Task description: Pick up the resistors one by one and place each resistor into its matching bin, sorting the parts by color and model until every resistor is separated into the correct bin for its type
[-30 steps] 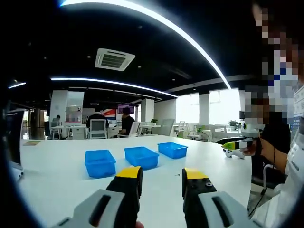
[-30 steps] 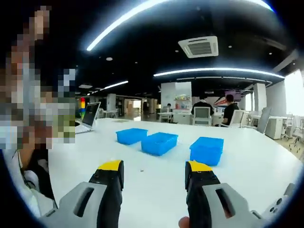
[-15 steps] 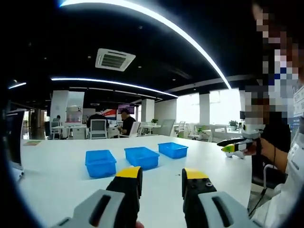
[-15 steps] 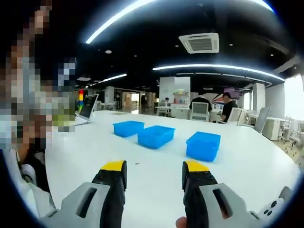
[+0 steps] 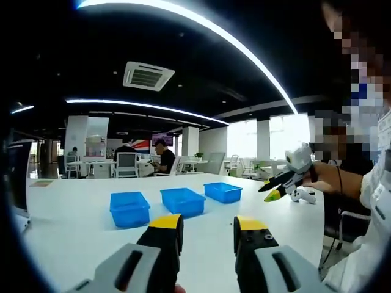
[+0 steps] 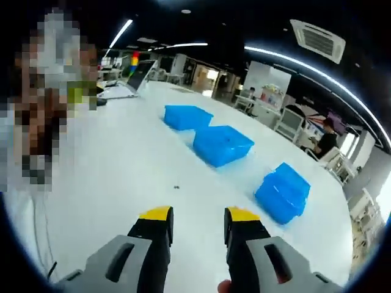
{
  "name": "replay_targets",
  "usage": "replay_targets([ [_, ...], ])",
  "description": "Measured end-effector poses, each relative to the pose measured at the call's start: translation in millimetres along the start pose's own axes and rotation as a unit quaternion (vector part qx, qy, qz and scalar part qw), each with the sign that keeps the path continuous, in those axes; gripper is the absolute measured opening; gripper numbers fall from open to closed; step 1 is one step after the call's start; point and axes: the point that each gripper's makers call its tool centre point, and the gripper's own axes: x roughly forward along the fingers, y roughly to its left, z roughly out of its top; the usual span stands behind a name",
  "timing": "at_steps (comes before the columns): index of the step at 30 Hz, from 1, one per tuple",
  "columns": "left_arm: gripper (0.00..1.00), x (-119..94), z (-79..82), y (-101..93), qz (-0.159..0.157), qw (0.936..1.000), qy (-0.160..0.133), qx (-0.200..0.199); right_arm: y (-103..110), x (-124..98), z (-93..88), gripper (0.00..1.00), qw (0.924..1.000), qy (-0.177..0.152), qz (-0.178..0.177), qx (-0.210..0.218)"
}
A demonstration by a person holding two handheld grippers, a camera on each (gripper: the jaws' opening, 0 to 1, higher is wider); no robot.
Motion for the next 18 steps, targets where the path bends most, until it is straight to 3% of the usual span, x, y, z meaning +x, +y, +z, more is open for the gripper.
replay_targets([
  [4, 0.35, 2, -3.8, 0.9, 0.000, 1.0000, 0.004, -0.004, 6, 26, 5.3, 0.28, 0.9957, 0.036, 0.044, -0.073],
  [11, 0.34, 0, 0.3, -0.4, -0.001, 1.0000, 0.001, -0.003, 10, 61, 5.6, 0.26, 0.9859, 0.082, 0.092, -0.113],
  [18, 0.34, 1, -0.3, -0.4, 0.000, 1.0000, 0.003, -0.003, 11, 87, -6.5, 0.15, 0.9712, 0.129, 0.127, -0.155],
])
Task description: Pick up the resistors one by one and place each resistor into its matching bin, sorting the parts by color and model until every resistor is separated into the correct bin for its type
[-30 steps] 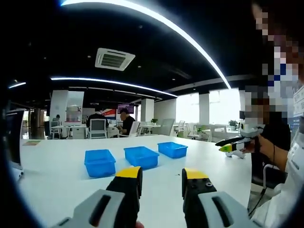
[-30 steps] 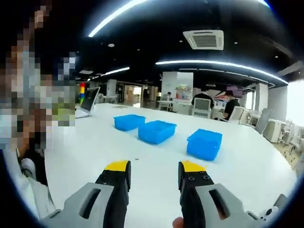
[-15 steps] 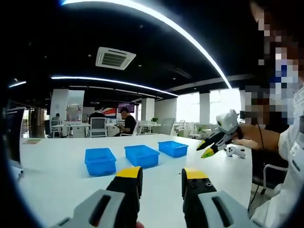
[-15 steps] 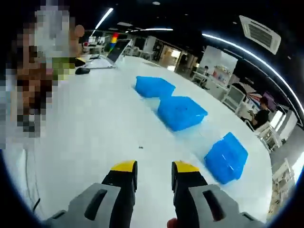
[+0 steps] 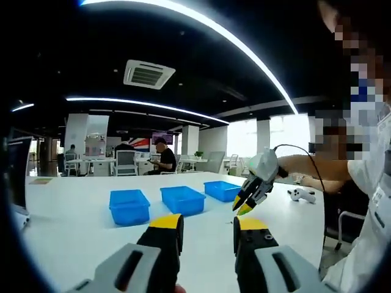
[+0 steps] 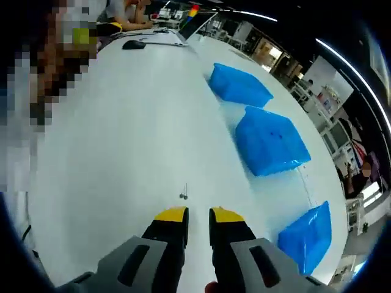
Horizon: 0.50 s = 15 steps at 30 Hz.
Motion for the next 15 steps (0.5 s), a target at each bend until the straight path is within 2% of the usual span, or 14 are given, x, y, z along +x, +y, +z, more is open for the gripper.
replay_targets([
  [6, 0.34, 0, 0.7, 1.4, 0.002, 1.0000, 0.000, -0.001, 1, 7, 4.5, 0.15, 0.9998, 0.004, 0.018, -0.009],
  [7, 0.34, 0, 0.8, 2.6, 0.004, 1.0000, -0.001, -0.001, 3, 9, 7.7, 0.15, 0.9995, 0.002, 0.030, -0.010],
  [12, 0.34, 1, -1.2, 3.4, 0.004, 1.0000, 0.002, -0.002, 4, 17, 4.6, 0.13, 0.9988, 0.018, 0.039, -0.025],
  [15, 0.34, 0, -2.3, 4.9, 0.007, 1.0000, 0.004, -0.002, 3, 22, 2.3, 0.04, 0.9983, 0.022, 0.041, -0.034],
])
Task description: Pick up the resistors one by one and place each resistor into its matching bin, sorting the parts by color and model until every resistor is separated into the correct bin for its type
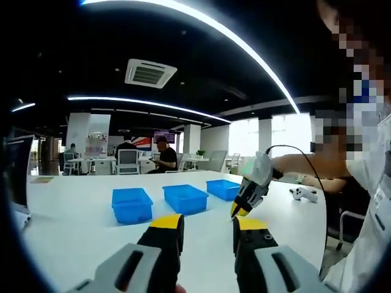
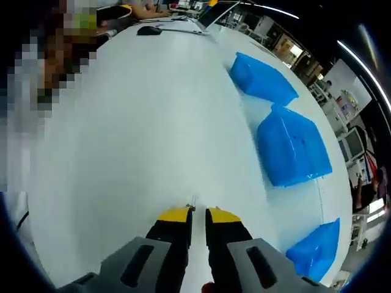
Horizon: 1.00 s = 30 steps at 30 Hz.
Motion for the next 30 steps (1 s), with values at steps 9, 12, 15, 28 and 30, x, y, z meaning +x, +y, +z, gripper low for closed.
replay_targets([
  [9, 0.34, 0, 0.1, 1.6, 0.001, 1.0000, 0.000, -0.001, -3, 5, 4.4, 0.06, 0.9985, 0.025, 0.015, -0.046],
  [12, 0.34, -1, 0.1, 2.5, 0.002, 1.0000, -0.001, -0.002, 2, 4, 5.3, 0.08, 0.9934, 0.040, 0.027, -0.104],
  [15, 0.34, 0, -1.0, 2.5, 0.001, 1.0000, 0.000, -0.002, 6, 4, 8.7, 0.09, 0.9858, 0.046, 0.042, -0.156],
  [28, 0.34, 2, -1.8, -0.3, -0.002, 1.0000, 0.001, -0.001, 15, 7, 11.1, 0.06, 0.9393, 0.106, 0.164, -0.282],
  [30, 0.34, 2, -2.4, 0.2, -0.002, 1.0000, 0.002, -0.001, 14, 7, 11.1, 0.06, 0.9372, 0.110, 0.171, -0.283],
])
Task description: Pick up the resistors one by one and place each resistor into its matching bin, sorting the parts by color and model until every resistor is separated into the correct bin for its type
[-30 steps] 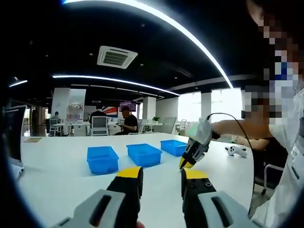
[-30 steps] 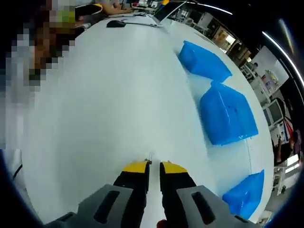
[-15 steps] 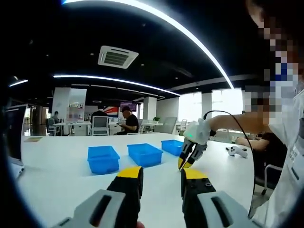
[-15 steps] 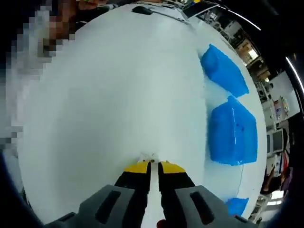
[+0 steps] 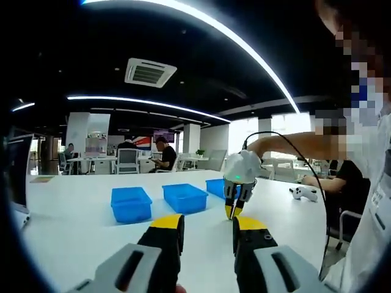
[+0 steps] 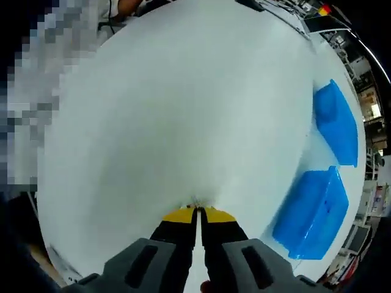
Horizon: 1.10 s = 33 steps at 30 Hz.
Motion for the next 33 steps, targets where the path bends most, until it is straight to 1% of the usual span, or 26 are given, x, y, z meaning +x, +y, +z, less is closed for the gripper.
replay_targets([
  [2, 0.34, 0, -0.3, -0.4, -0.002, 1.0000, 0.000, 0.000, 0, -1, -0.9, 0.05, 1.0000, -0.001, 0.002, 0.002],
  [5, 0.34, -1, 0.8, 0.6, -0.001, 1.0000, -0.001, 0.000, -1, -2, -3.1, 0.04, 0.9988, -0.025, -0.005, 0.041],
  [6, 0.34, -2, 1.1, 0.8, -0.001, 1.0000, -0.001, 0.000, -1, -2, -3.2, 0.03, 0.9985, -0.028, -0.007, 0.047],
  [9, 0.34, -3, 3.5, 0.7, 0.000, 1.0000, -0.005, -0.001, -4, -13, -13.0, 0.03, 0.9960, -0.040, -0.042, 0.067],
  [11, 0.34, -3, 4.0, -0.5, -0.001, 1.0000, -0.006, -0.001, -8, -23, -19.2, 0.03, 0.9929, -0.045, -0.073, 0.082],
  [12, 0.34, -3, 4.0, -1.3, -0.002, 1.0000, -0.006, -0.001, -8, -27, -21.4, 0.03, 0.9912, -0.049, -0.080, 0.093],
  [14, 0.34, -2, 4.3, -3.0, -0.003, 1.0000, -0.005, 0.000, -3, -38, -25.5, 0.03, 0.9897, -0.053, -0.090, 0.098],
  [15, 0.34, -2, 4.5, -4.2, -0.005, 1.0000, -0.006, 0.000, -3, -43, -28.5, 0.03, 0.9875, -0.055, -0.102, 0.106],
  [17, 0.34, -2, 5.0, -5.7, -0.005, 1.0000, -0.005, 0.002, 0, -51, -34.6, 0.03, 0.9843, -0.058, -0.115, 0.121],
  [18, 0.34, -2, 5.3, -6.1, -0.005, 1.0000, -0.005, 0.002, -1, -54, -38.1, 0.03, 0.9821, -0.058, -0.126, 0.127],
  [21, 0.34, -2, 7.6, -8.8, -0.006, 0.9999, -0.007, 0.004, 6, -72, -50.4, 0.03, 0.9675, -0.068, -0.175, 0.169],
  [22, 0.34, -2, 7.8, -9.6, -0.006, 0.9999, -0.008, 0.005, 7, -78, -51.9, 0.03, 0.9613, -0.074, -0.199, 0.176],
  [23, 0.34, -3, 8.0, -9.9, -0.007, 0.9999, -0.008, 0.005, 13, -84, -51.4, 0.03, 0.9562, -0.082, -0.214, 0.182],
  [24, 0.34, -3, 8.3, -9.7, -0.006, 0.9999, -0.009, 0.004, 18, -90, -47.1, 0.03, 0.9506, -0.100, -0.230, 0.183],
  [25, 0.34, -3, 8.6, -9.2, -0.006, 0.9999, -0.009, 0.004, 22, -97, -46.4, 0.03, 0.9393, -0.116, -0.255, 0.199],
  [27, 0.34, -3, 8.9, -8.4, -0.005, 0.9999, -0.009, 0.004, 33, -111, -45.3, 0.03, 0.9124, -0.150, -0.294, 0.243],
  [28, 0.34, -3, 9.2, -8.1, -0.005, 0.9999, -0.010, 0.004, 38, -115, -45.0, 0.03, 0.9038, -0.160, -0.305, 0.254],
  [29, 0.34, -3, 9.3, -8.5, -0.006, 0.9999, -0.010, 0.004, 43, -121, -44.1, 0.03, 0.8881, -0.178, -0.324, 0.272],
  [30, 0.34, -3, 9.3, -8.6, -0.006, 0.9999, -0.009, 0.004, 47, -125, -44.5, 0.03, 0.8757, -0.191, -0.336, 0.290],
  [31, 0.34, -2, 9.0, -9.2, -0.007, 0.9999, -0.009, 0.005, 54, -127, -45.0, 0.03, 0.8596, -0.208, -0.346, 0.313],
  [32, 0.34, -2, 8.6, -9.9, -0.008, 0.9999, -0.008, 0.005, 62, -129, -45.4, 0.03, 0.8380, -0.231, -0.357, 0.342],
  [33, 0.34, -1, 8.3, -10.6, -0.009, 0.9999, -0.007, 0.006, 72, -132, -45.8, 0.03, 0.8132, -0.254, -0.367, 0.373],
])
